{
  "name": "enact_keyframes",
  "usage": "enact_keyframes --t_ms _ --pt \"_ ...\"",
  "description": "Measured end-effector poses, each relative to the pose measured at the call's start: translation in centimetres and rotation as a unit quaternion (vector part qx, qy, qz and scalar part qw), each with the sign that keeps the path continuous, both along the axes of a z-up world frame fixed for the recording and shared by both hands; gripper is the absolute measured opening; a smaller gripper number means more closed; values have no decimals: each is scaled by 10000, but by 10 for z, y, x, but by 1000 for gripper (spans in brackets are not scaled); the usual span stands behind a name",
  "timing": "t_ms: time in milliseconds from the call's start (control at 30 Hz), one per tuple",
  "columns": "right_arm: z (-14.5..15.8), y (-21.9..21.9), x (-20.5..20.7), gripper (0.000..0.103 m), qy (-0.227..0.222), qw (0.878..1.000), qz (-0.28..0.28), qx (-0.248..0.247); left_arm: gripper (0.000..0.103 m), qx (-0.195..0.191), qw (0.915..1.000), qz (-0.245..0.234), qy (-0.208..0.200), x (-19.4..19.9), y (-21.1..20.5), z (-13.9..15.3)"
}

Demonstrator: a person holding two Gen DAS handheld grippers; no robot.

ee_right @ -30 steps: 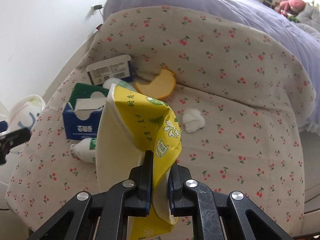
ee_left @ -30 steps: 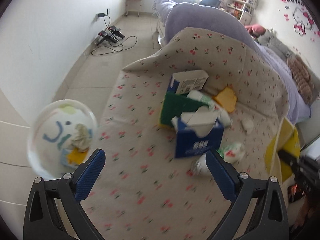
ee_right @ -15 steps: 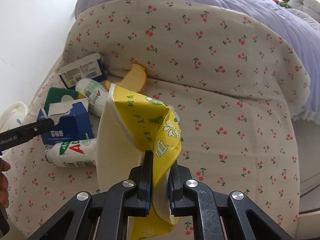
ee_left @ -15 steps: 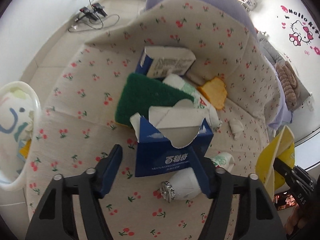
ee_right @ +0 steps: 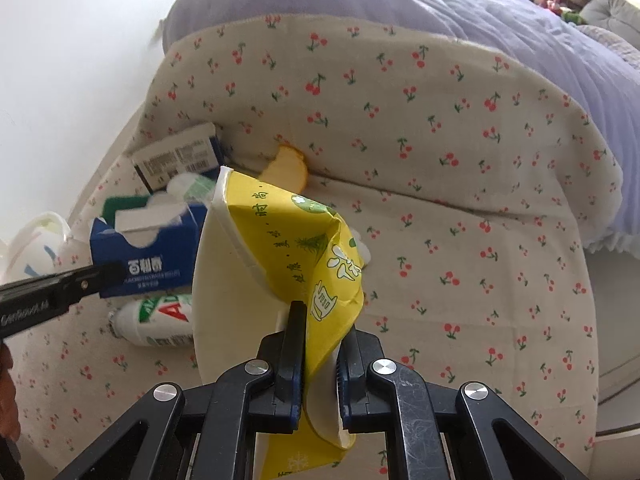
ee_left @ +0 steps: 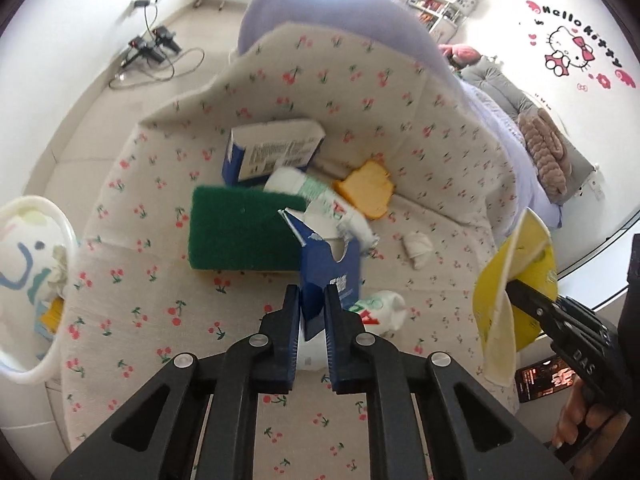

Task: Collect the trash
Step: 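Grasp the blue tissue box with the left tool while the right holds the yellow bag, then carry the box and bag over the wastebasket and open both tools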

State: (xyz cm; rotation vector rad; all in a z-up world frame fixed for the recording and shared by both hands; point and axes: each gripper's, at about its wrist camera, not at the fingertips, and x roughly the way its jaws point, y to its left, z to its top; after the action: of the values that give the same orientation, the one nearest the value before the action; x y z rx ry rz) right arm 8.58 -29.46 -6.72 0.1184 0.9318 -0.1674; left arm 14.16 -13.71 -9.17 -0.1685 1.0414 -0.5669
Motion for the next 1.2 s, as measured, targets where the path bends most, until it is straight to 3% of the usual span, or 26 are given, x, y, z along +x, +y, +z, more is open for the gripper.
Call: enact_keyframes --t_ms 333,700,1200 --pt "34 20 -3 11 -471 9987 48 197 9 -229 9981 228 -523 -14 41 45" --pt "53 60 0 11 -773 9962 370 119 8 -298 9943 650 -793 -20 90 66" --pt "51 120 22 11 -778 9935 791 255 8 127 9835 1353 -1192 -24 172 77"
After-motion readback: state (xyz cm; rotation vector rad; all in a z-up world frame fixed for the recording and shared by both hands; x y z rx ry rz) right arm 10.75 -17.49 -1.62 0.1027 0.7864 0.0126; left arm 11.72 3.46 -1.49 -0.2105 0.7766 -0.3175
